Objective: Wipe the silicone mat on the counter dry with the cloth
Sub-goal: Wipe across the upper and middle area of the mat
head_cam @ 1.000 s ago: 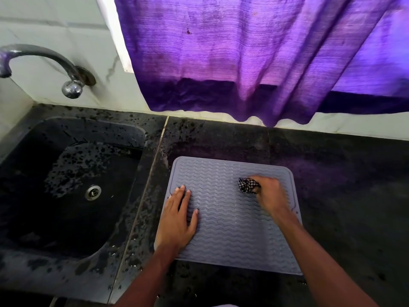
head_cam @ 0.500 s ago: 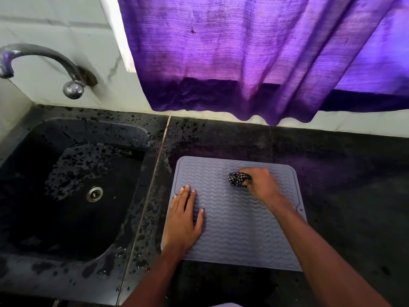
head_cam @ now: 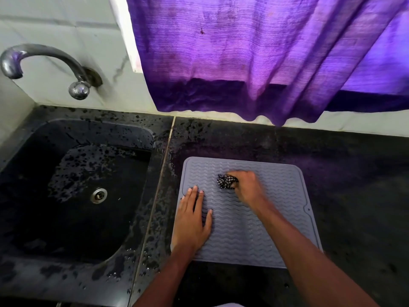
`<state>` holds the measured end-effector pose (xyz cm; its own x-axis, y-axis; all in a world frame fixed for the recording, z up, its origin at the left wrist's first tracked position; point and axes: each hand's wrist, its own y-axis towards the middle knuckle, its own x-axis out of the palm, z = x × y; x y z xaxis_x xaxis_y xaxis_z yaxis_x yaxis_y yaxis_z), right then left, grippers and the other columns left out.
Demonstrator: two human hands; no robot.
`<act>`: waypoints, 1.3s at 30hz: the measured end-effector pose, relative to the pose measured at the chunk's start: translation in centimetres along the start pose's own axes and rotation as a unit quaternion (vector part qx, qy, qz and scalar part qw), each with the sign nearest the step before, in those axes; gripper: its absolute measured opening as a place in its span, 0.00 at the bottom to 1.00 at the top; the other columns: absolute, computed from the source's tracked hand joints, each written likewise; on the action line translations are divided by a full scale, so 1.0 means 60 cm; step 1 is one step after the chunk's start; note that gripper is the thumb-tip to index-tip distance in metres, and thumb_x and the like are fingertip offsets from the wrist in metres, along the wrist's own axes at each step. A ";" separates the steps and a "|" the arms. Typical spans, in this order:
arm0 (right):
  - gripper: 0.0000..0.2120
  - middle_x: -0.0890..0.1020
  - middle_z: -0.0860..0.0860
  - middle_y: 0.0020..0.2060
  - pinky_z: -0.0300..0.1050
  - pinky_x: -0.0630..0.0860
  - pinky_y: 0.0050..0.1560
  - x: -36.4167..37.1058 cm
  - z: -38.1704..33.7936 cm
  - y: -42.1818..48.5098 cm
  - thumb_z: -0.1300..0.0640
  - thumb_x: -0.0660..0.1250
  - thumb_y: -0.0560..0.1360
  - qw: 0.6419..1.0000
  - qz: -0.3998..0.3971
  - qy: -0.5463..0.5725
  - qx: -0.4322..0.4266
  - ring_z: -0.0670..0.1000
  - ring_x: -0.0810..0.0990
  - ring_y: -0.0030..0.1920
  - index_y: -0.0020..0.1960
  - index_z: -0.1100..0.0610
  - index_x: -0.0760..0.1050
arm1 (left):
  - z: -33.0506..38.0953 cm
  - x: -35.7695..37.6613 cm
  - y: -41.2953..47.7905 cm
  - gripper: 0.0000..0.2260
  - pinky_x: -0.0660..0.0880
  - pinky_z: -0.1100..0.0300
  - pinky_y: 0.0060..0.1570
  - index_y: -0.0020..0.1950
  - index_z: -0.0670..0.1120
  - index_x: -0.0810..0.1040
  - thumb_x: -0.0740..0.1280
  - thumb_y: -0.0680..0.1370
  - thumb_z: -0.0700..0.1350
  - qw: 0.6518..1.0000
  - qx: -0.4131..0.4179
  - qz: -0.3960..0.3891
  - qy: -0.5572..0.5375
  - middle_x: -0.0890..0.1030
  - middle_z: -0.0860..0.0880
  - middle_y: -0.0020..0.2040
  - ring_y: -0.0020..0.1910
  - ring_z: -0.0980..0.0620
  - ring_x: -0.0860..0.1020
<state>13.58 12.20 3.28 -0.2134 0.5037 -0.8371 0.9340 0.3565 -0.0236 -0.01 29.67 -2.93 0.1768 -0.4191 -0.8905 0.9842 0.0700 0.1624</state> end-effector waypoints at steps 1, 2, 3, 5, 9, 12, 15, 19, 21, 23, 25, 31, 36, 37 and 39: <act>0.21 0.84 0.46 0.38 0.40 0.72 0.40 0.005 -0.003 -0.002 0.68 0.64 0.66 1.000 0.003 -0.010 0.013 0.49 0.81 0.42 0.49 0.46 0.82 | 0.000 -0.001 0.000 0.29 0.58 0.50 0.77 0.78 0.42 0.66 0.56 0.82 0.57 1.000 -0.001 -0.001 -0.002 0.63 0.45 0.80 0.80 0.48 0.59; 0.21 0.84 0.47 0.39 0.41 0.73 0.40 0.008 -0.003 -0.002 0.67 0.64 0.66 1.000 0.001 -0.017 0.023 0.49 0.81 0.43 0.50 0.46 0.82 | 0.000 -0.002 0.000 0.29 0.58 0.50 0.77 0.78 0.42 0.66 0.56 0.82 0.57 1.000 0.000 -0.002 -0.001 0.63 0.45 0.80 0.80 0.48 0.59; 0.21 0.85 0.47 0.40 0.42 0.75 0.42 0.008 -0.003 0.000 0.67 0.64 0.67 0.999 -0.007 -0.024 0.028 0.49 0.82 0.44 0.51 0.45 0.81 | 0.001 -0.002 0.000 0.29 0.58 0.50 0.77 0.78 0.41 0.66 0.56 0.82 0.57 1.000 0.000 -0.002 0.002 0.63 0.44 0.80 0.79 0.48 0.60; 0.22 0.86 0.47 0.43 0.46 0.79 0.46 0.007 -0.006 0.010 0.67 0.65 0.66 0.999 -0.023 -0.027 0.029 0.49 0.83 0.47 0.52 0.44 0.81 | 0.002 -0.002 0.000 0.29 0.57 0.50 0.77 0.78 0.41 0.67 0.56 0.82 0.57 1.000 0.001 -0.003 0.006 0.64 0.44 0.79 0.79 0.47 0.61; 0.24 0.85 0.44 0.41 0.47 0.79 0.45 0.026 -0.035 0.021 0.65 0.65 0.65 1.000 -0.017 -0.013 0.022 0.46 0.83 0.45 0.53 0.41 0.78 | 0.001 -0.002 0.001 0.29 0.57 0.50 0.77 0.78 0.40 0.67 0.55 0.83 0.57 1.000 0.002 -0.010 0.001 0.64 0.43 0.79 0.79 0.46 0.61; 0.20 0.83 0.43 0.37 0.46 0.79 0.40 0.052 -0.045 0.012 0.66 0.66 0.67 1.000 0.007 -0.015 0.018 0.45 0.81 0.40 0.49 0.42 0.78 | 0.002 -0.001 0.001 0.28 0.57 0.50 0.76 0.76 0.39 0.68 0.57 0.82 0.56 1.000 0.003 -0.008 -0.016 0.65 0.42 0.79 0.78 0.45 0.63; 0.21 0.84 0.44 0.37 0.45 0.79 0.40 0.043 -0.051 0.015 0.66 0.64 0.66 0.999 -0.015 -0.015 0.035 0.49 0.82 0.41 0.51 0.44 0.80 | 0.003 -0.001 0.002 0.28 0.56 0.50 0.76 0.76 0.38 0.69 0.57 0.82 0.55 1.000 0.002 -0.003 -0.025 0.66 0.41 0.78 0.78 0.44 0.64; 0.20 0.84 0.47 0.37 0.47 0.78 0.40 0.042 -0.079 0.042 0.62 0.62 0.63 0.999 -0.029 -0.007 0.020 0.49 0.83 0.42 0.49 0.45 0.79 | 0.003 -0.006 0.002 0.28 0.56 0.50 0.76 0.76 0.38 0.68 0.57 0.82 0.56 0.999 -0.002 -0.013 -0.029 0.65 0.41 0.78 0.78 0.44 0.63; 0.17 0.84 0.47 0.38 0.46 0.79 0.41 0.059 -0.097 0.041 0.61 0.63 0.65 1.000 -0.026 -0.007 0.010 0.48 0.82 0.41 0.49 0.45 0.80 | 0.001 -0.005 0.003 0.28 0.56 0.51 0.76 0.76 0.38 0.68 0.58 0.82 0.56 0.999 -0.007 -0.012 -0.043 0.66 0.41 0.78 0.77 0.43 0.64; 0.16 0.84 0.46 0.38 0.44 0.78 0.42 0.071 -0.106 0.034 0.63 0.64 0.66 1.000 -0.010 -0.022 0.008 0.48 0.82 0.41 0.48 0.45 0.79 | -0.003 -0.004 0.001 0.29 0.59 0.51 0.76 0.76 0.39 0.68 0.59 0.82 0.56 0.999 0.004 -0.009 -0.042 0.67 0.41 0.77 0.77 0.44 0.65; 0.17 0.84 0.46 0.40 0.43 0.76 0.42 0.068 -0.109 0.032 0.63 0.65 0.67 0.999 -0.011 -0.038 0.008 0.48 0.82 0.43 0.49 0.45 0.80 | -0.009 -0.008 0.001 0.29 0.64 0.50 0.75 0.77 0.40 0.67 0.58 0.82 0.58 1.000 0.024 -0.016 -0.006 0.67 0.41 0.77 0.77 0.44 0.65; 0.17 0.84 0.45 0.43 0.45 0.78 0.47 0.064 -0.137 0.058 0.52 0.61 0.64 0.999 -0.034 0.013 0.005 0.46 0.82 0.46 0.50 0.46 0.80 | -0.016 -0.019 0.002 0.31 0.62 0.52 0.75 0.79 0.42 0.65 0.55 0.83 0.61 0.998 0.039 -0.032 0.022 0.65 0.43 0.79 0.78 0.47 0.64; 0.18 0.84 0.46 0.45 0.43 0.75 0.49 0.094 -0.142 0.049 0.64 0.70 0.63 0.998 -0.002 -0.053 -0.039 0.48 0.81 0.49 0.49 0.47 0.81 | -0.015 -0.022 0.002 0.32 0.60 0.52 0.74 0.78 0.41 0.66 0.56 0.82 0.61 0.999 0.037 -0.031 0.007 0.67 0.43 0.78 0.77 0.46 0.66; 0.16 0.84 0.45 0.43 0.42 0.75 0.45 0.089 -0.143 0.053 0.64 0.69 0.64 0.998 0.002 -0.052 -0.038 0.48 0.81 0.48 0.48 0.47 0.81 | -0.015 -0.022 0.003 0.32 0.60 0.52 0.74 0.78 0.41 0.66 0.57 0.82 0.61 0.999 0.037 -0.029 0.007 0.67 0.42 0.78 0.77 0.46 0.66; 0.15 0.84 0.44 0.43 0.41 0.75 0.45 0.077 -0.147 0.067 0.63 0.69 0.66 0.998 0.024 -0.028 -0.042 0.46 0.81 0.47 0.48 0.47 0.82 | -0.015 -0.021 0.004 0.32 0.58 0.52 0.75 0.79 0.41 0.65 0.58 0.82 0.61 0.999 0.040 -0.032 0.011 0.66 0.42 0.78 0.77 0.46 0.65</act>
<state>13.82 22.91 4.13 -0.1492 0.4775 -0.8659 0.9154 0.3979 0.0617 -0.02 31.03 -2.15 0.1152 -0.4006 -0.9090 0.9900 -0.0285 0.1380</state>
